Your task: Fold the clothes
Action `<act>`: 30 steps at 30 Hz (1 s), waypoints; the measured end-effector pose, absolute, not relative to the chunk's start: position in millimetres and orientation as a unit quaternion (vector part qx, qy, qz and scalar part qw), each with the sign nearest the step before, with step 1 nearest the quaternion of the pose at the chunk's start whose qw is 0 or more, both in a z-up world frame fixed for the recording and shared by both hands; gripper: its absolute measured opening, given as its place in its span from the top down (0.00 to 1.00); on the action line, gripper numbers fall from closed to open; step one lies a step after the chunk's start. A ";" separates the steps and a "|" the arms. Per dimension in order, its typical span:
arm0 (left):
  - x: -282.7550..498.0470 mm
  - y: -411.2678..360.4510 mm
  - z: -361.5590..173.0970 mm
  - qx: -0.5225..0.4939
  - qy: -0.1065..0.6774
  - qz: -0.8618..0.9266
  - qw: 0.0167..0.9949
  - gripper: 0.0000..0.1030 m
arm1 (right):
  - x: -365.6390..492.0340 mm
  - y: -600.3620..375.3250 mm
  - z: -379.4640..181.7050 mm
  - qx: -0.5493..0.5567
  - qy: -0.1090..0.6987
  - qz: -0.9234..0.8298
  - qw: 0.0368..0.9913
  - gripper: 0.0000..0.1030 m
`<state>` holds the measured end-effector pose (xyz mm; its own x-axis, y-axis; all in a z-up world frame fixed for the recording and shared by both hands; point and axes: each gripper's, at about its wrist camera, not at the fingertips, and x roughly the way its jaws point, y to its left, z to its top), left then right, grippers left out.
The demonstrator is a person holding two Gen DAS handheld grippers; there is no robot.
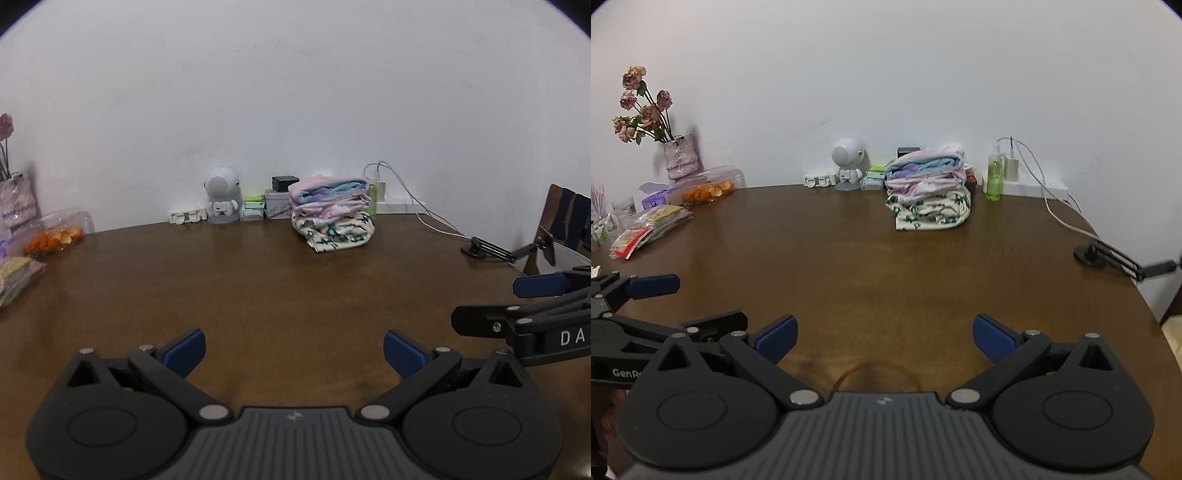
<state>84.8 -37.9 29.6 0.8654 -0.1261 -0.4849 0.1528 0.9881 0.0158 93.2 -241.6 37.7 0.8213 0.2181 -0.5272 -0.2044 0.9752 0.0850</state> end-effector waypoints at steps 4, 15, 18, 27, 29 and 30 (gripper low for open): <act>56.8 -33.3 26.5 0.017 0.252 -0.074 0.965 0.00 | 63.3 -237.1 34.3 0.018 0.275 0.119 0.954 0.00; -13.1 -19.8 13.1 -0.001 0.261 -0.077 0.962 0.00 | -4.3 -222.9 22.5 0.020 0.278 0.124 0.952 0.00; -25.5 -17.2 8.6 -0.006 0.267 -0.070 0.961 0.00 | -18.6 -219.1 17.4 0.022 0.280 0.123 0.952 0.00; -43.7 -19.0 2.8 -0.007 0.276 -0.090 0.957 0.00 | -56.3 -217.9 10.9 0.017 0.261 0.090 0.961 0.00; -44.1 -20.3 2.3 -0.006 0.276 -0.092 0.957 0.00 | -60.3 -218.1 10.5 0.014 0.258 0.085 0.962 0.00; -44.0 -21.0 2.1 -0.005 0.276 -0.093 0.957 0.00 | -61.6 -218.5 10.2 0.013 0.257 0.083 0.963 0.00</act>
<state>-44.0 -21.0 2.1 0.8304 -0.1801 -0.5272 0.1749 0.9827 -0.0603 -61.6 -218.5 10.2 0.8540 0.1671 -0.4928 -0.1536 0.9858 0.0682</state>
